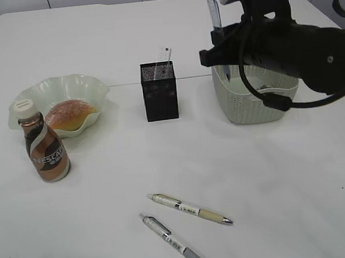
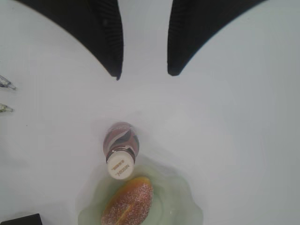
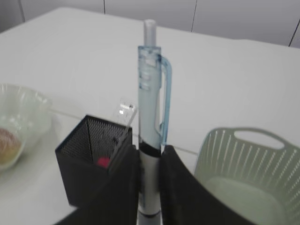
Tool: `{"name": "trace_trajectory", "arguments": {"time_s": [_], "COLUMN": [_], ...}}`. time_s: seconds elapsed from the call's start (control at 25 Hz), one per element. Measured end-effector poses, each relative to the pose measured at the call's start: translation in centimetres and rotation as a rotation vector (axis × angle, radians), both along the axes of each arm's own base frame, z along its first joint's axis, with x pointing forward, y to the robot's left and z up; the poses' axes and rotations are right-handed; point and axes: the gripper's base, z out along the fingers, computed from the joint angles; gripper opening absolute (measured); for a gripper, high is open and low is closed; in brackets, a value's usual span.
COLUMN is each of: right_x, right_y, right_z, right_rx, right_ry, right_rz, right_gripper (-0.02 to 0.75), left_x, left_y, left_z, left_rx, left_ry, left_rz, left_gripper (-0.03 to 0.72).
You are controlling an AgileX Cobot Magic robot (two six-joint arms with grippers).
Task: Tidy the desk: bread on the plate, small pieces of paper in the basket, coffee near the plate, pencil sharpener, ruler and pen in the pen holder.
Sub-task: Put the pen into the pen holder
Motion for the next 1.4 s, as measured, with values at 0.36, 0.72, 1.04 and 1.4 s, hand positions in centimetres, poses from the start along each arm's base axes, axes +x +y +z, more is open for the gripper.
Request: {"name": "trace_trajectory", "arguments": {"time_s": [0.36, 0.72, 1.04, 1.4], "right_x": [5.8, 9.6, 12.0, 13.0], "right_y": [2.4, 5.7, 7.5, 8.0], "right_z": [0.1, -1.5, -4.7, -6.9], "right_rx": [0.154, 0.197, 0.198, 0.175], "right_ry": [-0.088, -0.130, -0.112, -0.088], "right_rz": [-0.017, 0.045, 0.068, 0.078], "right_gripper": [0.060, 0.060, 0.060, 0.080], "left_x": [0.1, 0.2, 0.2, 0.2], "left_y": [0.3, 0.6, 0.6, 0.6], "left_z": [0.1, 0.2, 0.2, 0.2], "left_rx": [0.033, 0.067, 0.068, 0.068], "left_ry": [-0.014, -0.029, -0.027, -0.028], "left_rz": [0.006, 0.013, 0.013, 0.013], "left_gripper": [0.236, 0.235, 0.236, 0.235]}}
